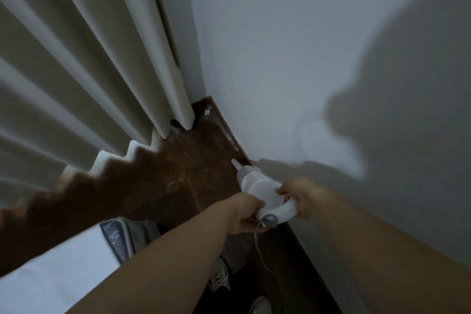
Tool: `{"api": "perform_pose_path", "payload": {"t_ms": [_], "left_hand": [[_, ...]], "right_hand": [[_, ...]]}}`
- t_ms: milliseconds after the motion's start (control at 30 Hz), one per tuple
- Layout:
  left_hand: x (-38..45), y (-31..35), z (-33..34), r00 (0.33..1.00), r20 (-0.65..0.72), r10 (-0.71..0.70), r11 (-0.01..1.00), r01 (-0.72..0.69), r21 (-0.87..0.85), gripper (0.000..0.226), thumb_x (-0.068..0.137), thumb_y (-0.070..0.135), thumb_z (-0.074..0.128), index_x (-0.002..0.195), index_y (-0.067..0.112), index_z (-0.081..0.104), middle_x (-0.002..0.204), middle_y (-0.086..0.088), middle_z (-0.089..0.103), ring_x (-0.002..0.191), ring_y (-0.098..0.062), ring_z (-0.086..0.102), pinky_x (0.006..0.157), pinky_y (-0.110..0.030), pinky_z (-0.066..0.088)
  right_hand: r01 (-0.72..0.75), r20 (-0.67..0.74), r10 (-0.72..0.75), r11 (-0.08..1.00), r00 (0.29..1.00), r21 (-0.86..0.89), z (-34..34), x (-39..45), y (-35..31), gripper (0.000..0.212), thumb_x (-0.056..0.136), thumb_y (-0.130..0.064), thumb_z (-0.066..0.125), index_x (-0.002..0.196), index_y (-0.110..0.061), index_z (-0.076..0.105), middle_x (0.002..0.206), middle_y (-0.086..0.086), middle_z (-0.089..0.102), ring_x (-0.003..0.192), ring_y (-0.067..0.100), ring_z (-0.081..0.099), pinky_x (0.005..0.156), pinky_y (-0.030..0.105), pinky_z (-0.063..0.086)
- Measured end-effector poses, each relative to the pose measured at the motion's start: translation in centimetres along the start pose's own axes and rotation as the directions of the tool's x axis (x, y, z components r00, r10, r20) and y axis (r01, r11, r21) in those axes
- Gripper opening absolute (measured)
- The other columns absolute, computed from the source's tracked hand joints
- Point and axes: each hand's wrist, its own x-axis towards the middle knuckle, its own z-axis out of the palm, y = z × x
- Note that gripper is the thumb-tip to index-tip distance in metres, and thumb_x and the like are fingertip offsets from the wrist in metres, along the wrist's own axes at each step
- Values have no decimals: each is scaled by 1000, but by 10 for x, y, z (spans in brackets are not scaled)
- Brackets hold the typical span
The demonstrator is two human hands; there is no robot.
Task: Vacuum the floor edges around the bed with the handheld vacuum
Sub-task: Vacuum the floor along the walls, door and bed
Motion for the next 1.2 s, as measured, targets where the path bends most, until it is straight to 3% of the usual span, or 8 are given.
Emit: {"api": "perform_pose_path", "payload": {"t_ms": [133, 333, 467, 667, 733, 800, 967, 1200], "left_hand": [[-3, -12, 13, 998, -49, 41, 999, -41, 14, 43, 98, 14, 48, 138, 2, 36, 95, -14, 61, 78, -22, 64, 57, -29, 56], [-28, -26, 37, 990, -58, 125, 992, -124, 29, 36, 100, 14, 45, 132, 0, 41, 91, -12, 60, 76, -22, 61, 61, -30, 53], [-44, -28, 44, 988, -50, 148, 988, -146, 48, 34, 100, 14, 44, 132, 0, 42, 87, -11, 60, 73, -19, 60, 59, -28, 52], [-39, -39, 51, 990, -46, 132, 989, -128, 70, 34, 100, 13, 45, 131, 1, 40, 92, -12, 59, 76, -20, 61, 58, -28, 53], [-34, -43, 55, 991, -50, 126, 989, -121, 84, 31, 100, 13, 44, 129, 1, 42, 90, -11, 58, 76, -20, 60, 60, -28, 52], [-29, -43, 54, 991, -67, 118, 990, -112, 88, 31, 100, 14, 45, 128, 1, 43, 89, -11, 58, 74, -20, 60, 60, -28, 52], [-17, -29, 41, 991, -96, 97, 991, -86, 106, 34, 99, 16, 48, 129, 0, 43, 90, -12, 59, 74, -21, 61, 56, -28, 55], [-4, -4, 21, 989, -106, 104, 988, -90, 126, 32, 100, 16, 47, 127, 0, 45, 85, -11, 58, 70, -20, 60, 56, -27, 53]], "right_hand": [[95, 8, -96, 995, 995, 21, -4, -11, 18, 29, 94, -2, 50, 123, 4, 49, 100, 18, 48, 107, 36, 52, 90, 46, 44], [140, 43, -139, 990, 989, -18, -22, -35, 26, 5, 93, -2, 52, 97, -3, 55, 76, 10, 47, 76, 26, 50, 73, 35, 49], [154, 46, -155, 988, 987, 22, -28, -45, 31, 30, 93, 0, 52, 122, 6, 52, 108, 24, 57, 97, 32, 53, 96, 46, 46], [157, 44, -155, 987, 987, -32, -37, -46, 49, 41, 93, 0, 51, 133, 9, 46, 83, 14, 50, 72, 25, 50, 88, 35, 44], [150, 42, -149, 989, 988, -11, -36, -43, 54, 42, 94, -1, 50, 134, 10, 44, 101, 20, 56, 74, 26, 51, 88, 36, 43], [131, 15, -131, 991, 991, -1, -34, -36, 55, 39, 94, -4, 52, 131, 9, 47, 124, 25, 55, 100, 33, 56, 102, 44, 43], [58, 12, -59, 995, 998, 78, -23, -19, 47, 39, 94, -11, 56, 129, 5, 50, 87, 14, 51, 92, 30, 48, 96, 43, 43], [79, 10, -80, 989, 997, 122, -8, -9, 18, 31, 96, -10, 52, 124, 4, 52, 70, 9, 41, 61, 19, 39, 78, 36, 39]]}}
